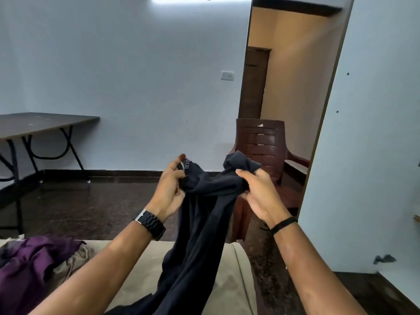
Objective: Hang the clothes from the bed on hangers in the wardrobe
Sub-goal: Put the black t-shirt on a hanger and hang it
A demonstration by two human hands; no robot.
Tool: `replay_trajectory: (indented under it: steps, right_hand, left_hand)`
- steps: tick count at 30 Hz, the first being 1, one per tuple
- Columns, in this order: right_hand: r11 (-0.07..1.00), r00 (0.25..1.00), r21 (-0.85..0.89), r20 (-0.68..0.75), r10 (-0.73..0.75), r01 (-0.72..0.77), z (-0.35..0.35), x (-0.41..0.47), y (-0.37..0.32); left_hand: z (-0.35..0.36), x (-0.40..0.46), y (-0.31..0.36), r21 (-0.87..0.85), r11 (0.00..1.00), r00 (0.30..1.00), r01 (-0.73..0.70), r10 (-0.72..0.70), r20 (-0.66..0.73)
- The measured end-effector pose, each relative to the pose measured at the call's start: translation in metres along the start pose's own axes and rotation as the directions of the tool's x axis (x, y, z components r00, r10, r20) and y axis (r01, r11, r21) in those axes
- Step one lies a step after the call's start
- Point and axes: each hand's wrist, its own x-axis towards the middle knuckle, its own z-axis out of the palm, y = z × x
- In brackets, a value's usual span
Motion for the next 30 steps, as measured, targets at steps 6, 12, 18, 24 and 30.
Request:
replay_trajectory:
  steps: [6,12,18,24,30]
  right_hand:
    - [0.995,0.992,-0.058,-0.093,-0.088,0.082,-0.016,0.007,-0.016]
    - [0.986,0.990,-0.160,-0.126,-0.059,0.039,-0.029,0.005,-0.016]
    - [0.935,0.996,-0.346,-0.059,0.060,-0.077,-0.031,-0.001,0.011]
    - [0.846,0.932,-0.431,0.025,0.361,-0.315,-0.019,-0.024,0.068]
    - [0.786,0.805,-0.398,0.167,0.569,-0.473,-0.020,-0.057,0.115]
  left_hand:
    - [-0.022,0.011,0.002,0.559,0.787,0.961,-0.261,0.268,0.072]
    - [-0.053,0.018,-0.002,0.971,0.029,0.848,-0.238,0.493,0.193]
    - [-0.059,0.004,-0.011,0.998,-0.041,0.995,0.042,-0.087,-0.046]
    - [-0.061,-0.044,-0.070,0.499,0.558,0.668,0.663,-0.742,-0.059]
    - [-0.076,-0.066,-0.115,0.381,0.521,0.605,0.764,-0.784,-0.140]
